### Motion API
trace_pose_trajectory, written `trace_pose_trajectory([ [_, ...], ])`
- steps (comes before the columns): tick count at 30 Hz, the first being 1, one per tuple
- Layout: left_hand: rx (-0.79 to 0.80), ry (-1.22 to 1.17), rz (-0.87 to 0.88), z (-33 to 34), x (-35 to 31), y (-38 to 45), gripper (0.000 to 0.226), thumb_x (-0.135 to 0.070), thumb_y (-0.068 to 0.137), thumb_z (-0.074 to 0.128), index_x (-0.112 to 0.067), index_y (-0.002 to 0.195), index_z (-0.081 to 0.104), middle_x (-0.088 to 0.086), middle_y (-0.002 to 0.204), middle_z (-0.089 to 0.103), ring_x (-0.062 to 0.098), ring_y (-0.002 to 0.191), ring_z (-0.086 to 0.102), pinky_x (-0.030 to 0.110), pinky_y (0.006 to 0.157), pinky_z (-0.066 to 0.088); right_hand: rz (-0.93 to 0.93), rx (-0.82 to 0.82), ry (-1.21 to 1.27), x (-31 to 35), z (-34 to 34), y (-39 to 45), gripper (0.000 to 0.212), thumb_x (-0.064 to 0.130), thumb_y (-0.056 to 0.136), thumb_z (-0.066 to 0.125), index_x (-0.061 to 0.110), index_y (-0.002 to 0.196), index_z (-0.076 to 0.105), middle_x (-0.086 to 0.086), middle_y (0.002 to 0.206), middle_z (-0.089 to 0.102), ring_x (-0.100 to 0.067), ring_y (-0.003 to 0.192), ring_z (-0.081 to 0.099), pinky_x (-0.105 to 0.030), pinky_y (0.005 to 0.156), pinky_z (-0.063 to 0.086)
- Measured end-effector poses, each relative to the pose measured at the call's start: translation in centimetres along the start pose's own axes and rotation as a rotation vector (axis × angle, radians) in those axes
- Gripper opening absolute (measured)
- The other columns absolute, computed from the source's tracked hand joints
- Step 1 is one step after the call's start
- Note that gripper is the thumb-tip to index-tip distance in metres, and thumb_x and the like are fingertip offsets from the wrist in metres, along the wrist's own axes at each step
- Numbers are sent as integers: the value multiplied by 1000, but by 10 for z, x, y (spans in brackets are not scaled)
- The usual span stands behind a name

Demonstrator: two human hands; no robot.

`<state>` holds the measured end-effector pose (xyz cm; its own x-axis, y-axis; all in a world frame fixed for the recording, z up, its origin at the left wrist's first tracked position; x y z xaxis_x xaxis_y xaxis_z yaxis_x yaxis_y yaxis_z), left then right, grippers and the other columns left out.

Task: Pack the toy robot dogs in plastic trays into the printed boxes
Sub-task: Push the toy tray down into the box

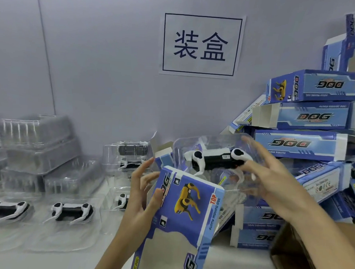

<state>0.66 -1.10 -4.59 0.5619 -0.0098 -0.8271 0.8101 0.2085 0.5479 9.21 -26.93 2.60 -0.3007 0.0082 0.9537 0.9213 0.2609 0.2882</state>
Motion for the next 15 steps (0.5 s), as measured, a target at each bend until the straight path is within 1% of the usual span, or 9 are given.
trace_pose_trajectory([
  [1, -24, -7, -10, 0, 2, 0, 87, -86, 69, 72, -50, 144, 45, -12, 125, 69, 25, 108, 75, 30, 76, 63, -27, 7, -35, 3, -3, 4, 61, 9, 99, 63, 60, 131, 59, 5, 109, 78, -26, 85, 78, -42, 70, 64],
  [3, -51, 0, 2, 0, 7, -2, 88, -87, 72, 68, -41, 143, 47, -6, 118, 72, 26, 101, 76, 29, 74, 62, -80, 39, -97, 12, -5, 9, 61, 10, 100, 63, 58, 136, 55, 6, 110, 78, -26, 93, 77, -41, 73, 64],
  [5, -76, 10, 23, 2, 12, -5, 76, -86, 74, 67, -43, 135, 54, -4, 114, 72, 24, 98, 76, 27, 73, 61, -120, 85, -151, 20, -4, 11, 60, 13, 99, 64, 57, 139, 53, 0, 112, 77, -22, 93, 76, -38, 73, 64],
  [8, -107, 12, 29, 6, 19, -7, 62, -87, 73, 68, -51, 122, 58, -8, 110, 69, 22, 94, 76, 29, 69, 61, -157, 180, -234, 33, 1, 12, 66, 5, 100, 58, 57, 140, 52, -8, 121, 73, -22, 99, 76, -38, 79, 64],
  [9, -113, 12, 36, 6, 21, -8, 63, -86, 73, 68, -50, 123, 56, -6, 109, 66, 22, 94, 75, 32, 71, 61, -171, 215, -272, 38, 4, 12, 68, 3, 101, 56, 58, 140, 51, -9, 121, 73, -22, 97, 76, -36, 78, 64],
  [11, -119, -11, 50, 7, 25, -8, 72, -86, 74, 68, -49, 133, 50, 4, 108, 60, 25, 91, 72, 36, 75, 60, -202, 264, -351, 46, 9, 12, 69, 2, 101, 56, 59, 141, 49, -10, 120, 74, -22, 89, 76, -34, 74, 63],
  [13, -125, 10, 51, 5, 27, -5, 89, -89, 74, 64, -45, 147, 39, 21, 112, 57, 37, 92, 69, 43, 85, 60, -228, 303, -422, 53, 14, 12, 70, 4, 102, 59, 59, 142, 47, -7, 123, 74, -26, 93, 76, -43, 79, 64],
  [14, -127, 41, 52, 4, 28, -3, 97, -91, 74, 60, -40, 152, 35, 28, 113, 56, 40, 94, 67, 42, 90, 58, -240, 322, -459, 57, 17, 12, 71, 6, 101, 61, 60, 143, 45, -6, 126, 72, -28, 99, 76, -49, 84, 63],
  [15, -127, 61, 62, 4, 28, -2, 99, -92, 75, 57, -37, 154, 33, 33, 113, 55, 38, 92, 66, 38, 90, 58, -250, 350, -495, 62, 20, 12, 70, 10, 100, 64, 61, 144, 44, -6, 129, 70, -30, 104, 75, -52, 89, 61],
])
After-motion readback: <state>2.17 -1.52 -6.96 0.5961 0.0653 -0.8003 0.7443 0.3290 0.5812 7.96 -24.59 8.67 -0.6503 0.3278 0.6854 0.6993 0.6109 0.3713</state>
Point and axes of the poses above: each hand's wrist, its own y-axis towards the middle knuckle, its own z-axis out of the palm, x = y × z, the point moved 7 cm from there along y, towards the middle knuckle
